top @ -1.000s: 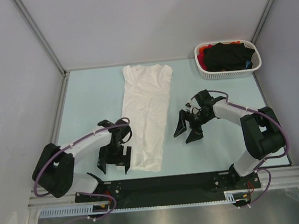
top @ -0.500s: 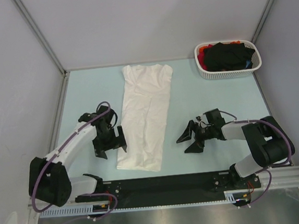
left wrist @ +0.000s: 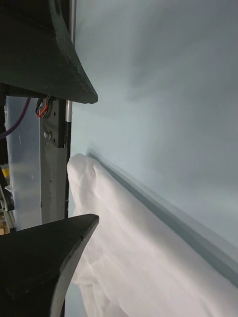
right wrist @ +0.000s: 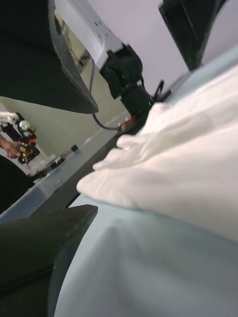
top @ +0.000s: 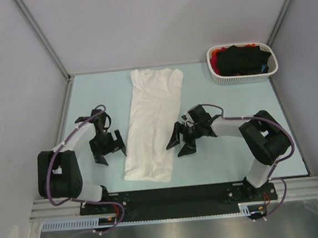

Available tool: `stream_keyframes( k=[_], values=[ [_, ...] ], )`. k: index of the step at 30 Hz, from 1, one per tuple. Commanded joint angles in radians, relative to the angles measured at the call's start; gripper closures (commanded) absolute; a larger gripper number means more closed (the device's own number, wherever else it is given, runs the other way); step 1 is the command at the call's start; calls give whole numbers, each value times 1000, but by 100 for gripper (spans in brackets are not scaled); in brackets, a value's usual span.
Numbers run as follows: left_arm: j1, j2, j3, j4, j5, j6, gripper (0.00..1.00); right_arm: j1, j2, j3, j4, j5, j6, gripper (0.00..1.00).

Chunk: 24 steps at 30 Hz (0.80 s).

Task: Fold and stack the t-shirts
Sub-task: Grab the bottom of the folded rectangular tshirt with both arms

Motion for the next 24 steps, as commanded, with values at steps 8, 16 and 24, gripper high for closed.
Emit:
stream_keyframes(
  k=[8, 16, 24],
  values=[
    [64, 54, 102, 23, 66, 79, 0, 6, 70, 231, -463, 271, -201, 23],
    [83, 111, 162, 31, 90, 100, 0, 18, 199, 343, -489, 280, -219, 30],
    [95, 147, 180, 34, 110, 116, 1, 38, 313, 466, -518, 261, -227, 41]
  ],
)
